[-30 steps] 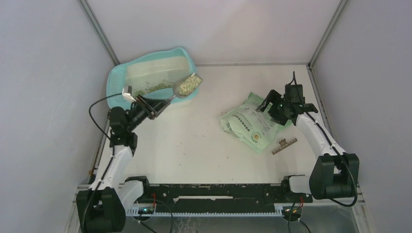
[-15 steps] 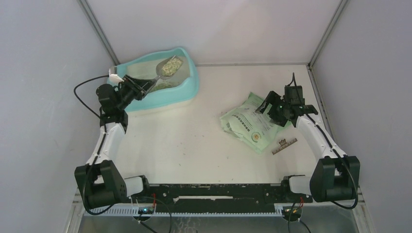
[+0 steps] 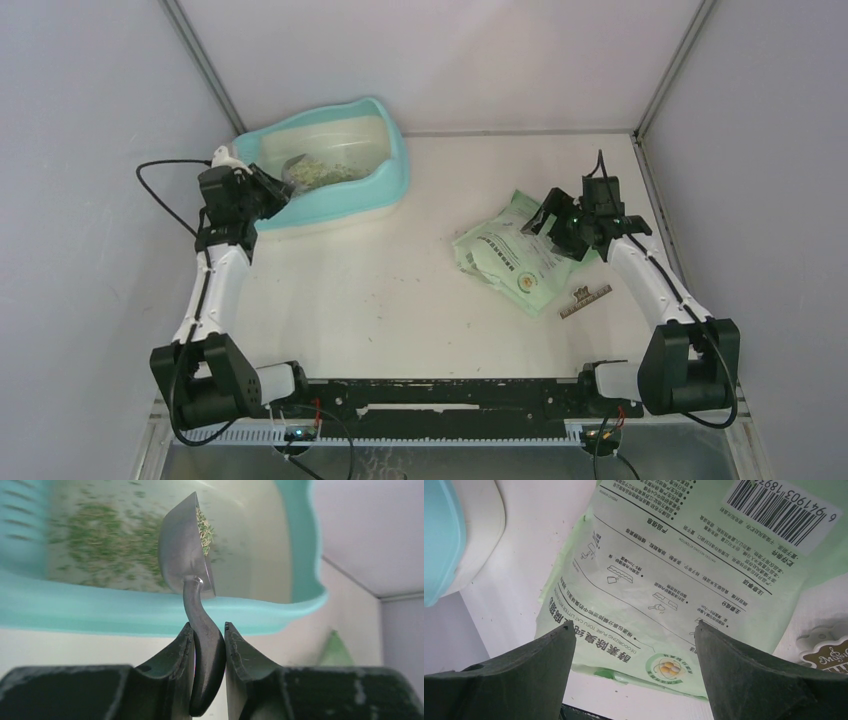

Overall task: Fill the litter box with clean litter
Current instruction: Pour the cat litter into the litter box.

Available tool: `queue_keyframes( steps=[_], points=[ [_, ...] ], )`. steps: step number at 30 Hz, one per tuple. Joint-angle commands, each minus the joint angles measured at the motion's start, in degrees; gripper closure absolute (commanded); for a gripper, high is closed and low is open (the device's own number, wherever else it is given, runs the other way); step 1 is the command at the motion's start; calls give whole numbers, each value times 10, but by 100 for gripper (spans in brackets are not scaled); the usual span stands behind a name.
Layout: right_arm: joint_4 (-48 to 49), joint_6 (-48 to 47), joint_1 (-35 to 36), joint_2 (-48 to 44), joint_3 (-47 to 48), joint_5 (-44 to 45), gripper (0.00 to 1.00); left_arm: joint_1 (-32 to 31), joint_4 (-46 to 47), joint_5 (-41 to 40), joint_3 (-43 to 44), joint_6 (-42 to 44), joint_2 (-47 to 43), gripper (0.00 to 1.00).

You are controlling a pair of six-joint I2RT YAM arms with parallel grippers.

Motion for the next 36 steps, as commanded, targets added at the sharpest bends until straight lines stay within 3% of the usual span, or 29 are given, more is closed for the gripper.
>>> queue_keyframes(
  steps=[1, 6, 12, 27, 32, 36],
  points=[
    [25, -5, 8, 3, 3, -8, 5, 3, -65, -143, 75, 92, -28, 84],
    [26, -6, 12, 4, 3, -10, 5, -29, -117, -236, 128, 154, -7, 84],
    [23, -11, 11, 1, 3, -13, 5, -111, -152, -372, 182, 240, 46, 85],
    [29, -15, 10, 12, 3, -22, 4, -320, -149, -676, 259, 401, 168, 86],
    [27, -17, 9, 11, 3, -20, 4, -344, -145, -674, 294, 419, 148, 85],
    [34, -14, 9, 16, 3, -22, 4, -347, -232, -583, 355, 367, 115, 85]
  ],
)
